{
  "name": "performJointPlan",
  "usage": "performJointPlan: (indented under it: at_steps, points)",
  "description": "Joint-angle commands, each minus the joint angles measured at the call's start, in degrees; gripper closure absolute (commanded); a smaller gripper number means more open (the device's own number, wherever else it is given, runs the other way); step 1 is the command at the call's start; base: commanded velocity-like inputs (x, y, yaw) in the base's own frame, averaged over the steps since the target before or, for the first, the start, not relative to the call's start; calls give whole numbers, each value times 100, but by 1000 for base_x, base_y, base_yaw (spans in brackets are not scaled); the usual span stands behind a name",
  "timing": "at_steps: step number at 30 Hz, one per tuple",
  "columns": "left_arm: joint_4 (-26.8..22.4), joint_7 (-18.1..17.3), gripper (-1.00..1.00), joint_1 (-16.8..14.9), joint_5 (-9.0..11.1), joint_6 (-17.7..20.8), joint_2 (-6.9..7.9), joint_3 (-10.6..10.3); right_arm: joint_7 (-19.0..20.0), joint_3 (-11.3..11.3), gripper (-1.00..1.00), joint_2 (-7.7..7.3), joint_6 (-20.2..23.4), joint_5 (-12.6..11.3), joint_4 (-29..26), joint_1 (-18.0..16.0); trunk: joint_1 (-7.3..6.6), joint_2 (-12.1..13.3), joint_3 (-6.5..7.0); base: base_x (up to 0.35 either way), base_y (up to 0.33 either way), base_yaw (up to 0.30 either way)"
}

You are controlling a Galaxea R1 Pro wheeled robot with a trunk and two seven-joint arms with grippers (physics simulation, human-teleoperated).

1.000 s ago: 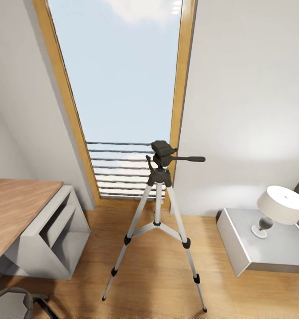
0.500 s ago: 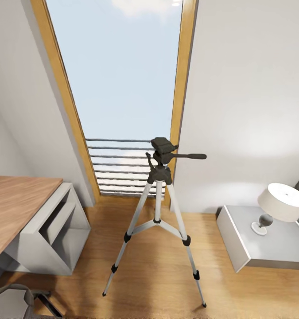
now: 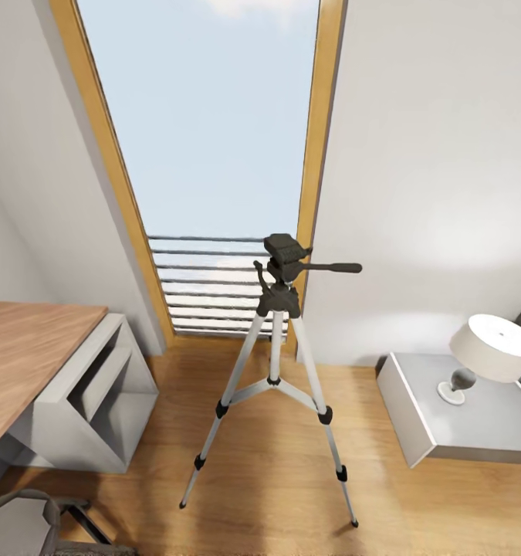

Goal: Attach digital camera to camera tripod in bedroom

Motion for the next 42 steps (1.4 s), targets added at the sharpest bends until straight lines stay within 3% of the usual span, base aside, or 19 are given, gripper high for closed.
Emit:
performJointPlan:
  at_steps: [1,32,42]
  points:
    - [2,-6,100,-2,39,-12,0,-49,10,-48,-100,-5,-32,40,18,-7,1,-8,-18,0,0,0]
    - [2,-5,100,-3,51,-16,7,-49,9,-49,-100,-10,-46,33,18,-7,1,-8,-305,0,0,0]
    - [2,-5,100,-1,49,-17,2,-49,11,-46,-100,2,-54,39,18,-7,1,-8,-334,0,0,0]
